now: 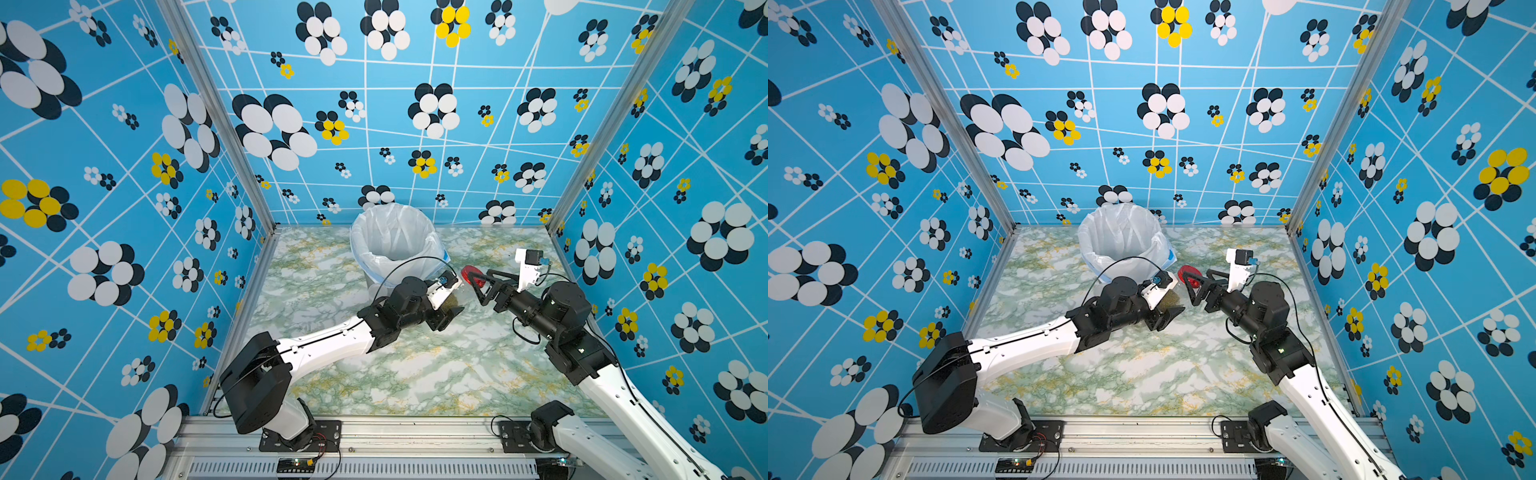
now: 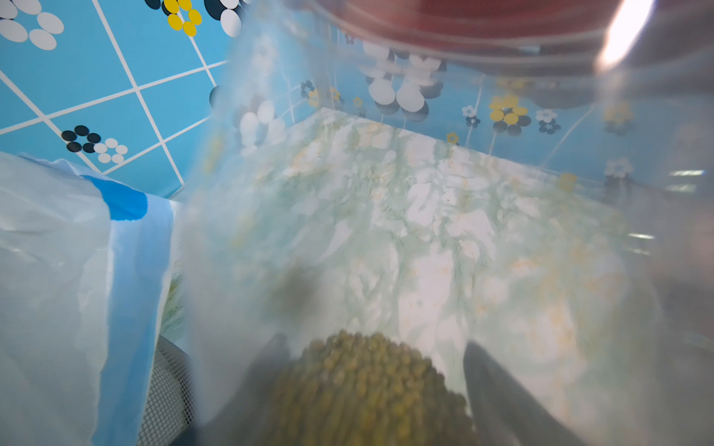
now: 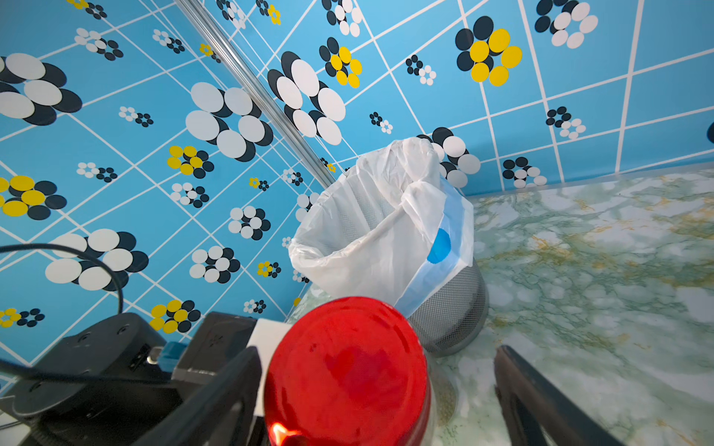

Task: Empty moldy mung beans from jars
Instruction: Unscrew the lid from the jar.

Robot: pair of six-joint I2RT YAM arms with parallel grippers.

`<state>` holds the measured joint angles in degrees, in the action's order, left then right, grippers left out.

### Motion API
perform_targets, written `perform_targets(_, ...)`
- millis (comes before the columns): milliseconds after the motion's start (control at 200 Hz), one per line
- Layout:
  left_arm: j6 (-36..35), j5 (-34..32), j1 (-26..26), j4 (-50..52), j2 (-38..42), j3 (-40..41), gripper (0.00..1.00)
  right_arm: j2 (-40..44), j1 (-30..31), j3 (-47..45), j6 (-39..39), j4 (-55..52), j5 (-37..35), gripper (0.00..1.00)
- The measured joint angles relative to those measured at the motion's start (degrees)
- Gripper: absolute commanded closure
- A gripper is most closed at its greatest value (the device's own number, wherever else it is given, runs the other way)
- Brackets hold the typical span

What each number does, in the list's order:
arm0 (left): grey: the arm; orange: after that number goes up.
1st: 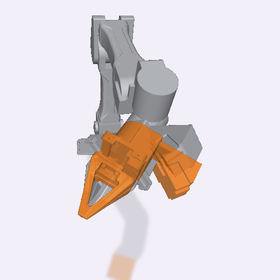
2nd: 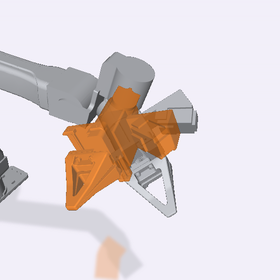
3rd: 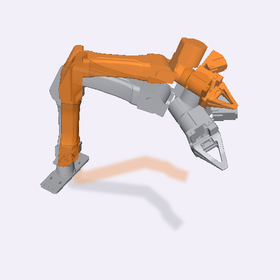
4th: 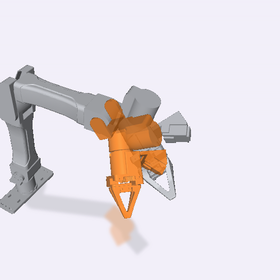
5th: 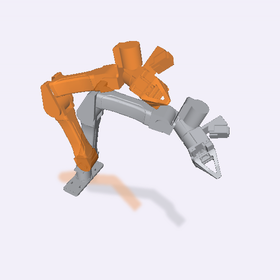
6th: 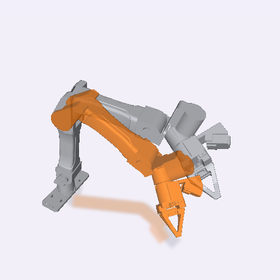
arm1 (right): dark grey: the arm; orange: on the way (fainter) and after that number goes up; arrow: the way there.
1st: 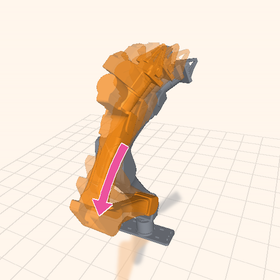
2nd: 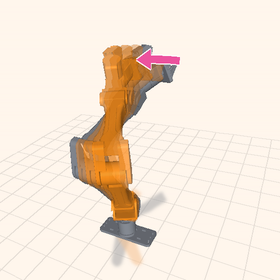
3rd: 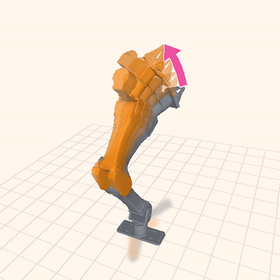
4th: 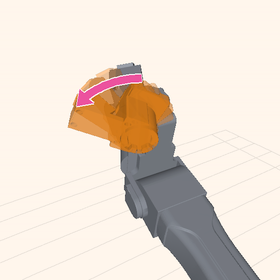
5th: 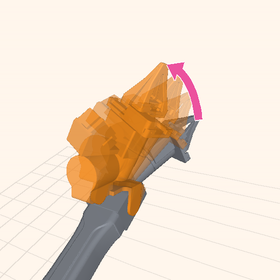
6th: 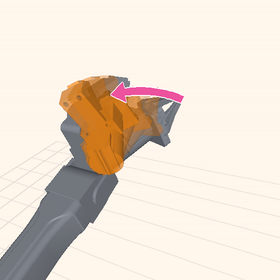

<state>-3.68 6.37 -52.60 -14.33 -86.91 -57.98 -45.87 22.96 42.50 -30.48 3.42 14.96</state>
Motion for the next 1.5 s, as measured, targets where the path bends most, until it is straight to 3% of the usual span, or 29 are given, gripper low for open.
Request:
perform_targets(420,0.0,0.0,0.0,1.1,-0.5,-1.2,0.5,-2.5,0.0,2.3,0.2,-1.6,3.3,0.04)
perform_targets(650,0.0,0.0,0.0,1.3,-0.8,-1.3,0.5,-2.8,0.0,2.6,1.3,-2.5,3.8,0.32)
perform_targets(705,0.0,0.0,0.0,1.3,-0.8,-1.3,0.5,-2.8,0.0,2.6,1.2,-2.7,3.9,0.34)
perform_targets(1024,-0.8,1.4,0.4,1.0,-0.2,-0.5,0.49,-2.8,0.0,3.3,4.2,-4.0,5.6,0.35)
perform_targets(1274,0.1,10.4,3.7,-0.8,3.6,4.1,0.49,-3.8,0.3,3.3,7.3,-2.6,12.2,0.35)
perform_targets(1499,0.9,14.0,5.3,-1.4,3.9,5.1,0.49,-5.7,0.3,3.2,8.9,-0.2,15.2,0.35)
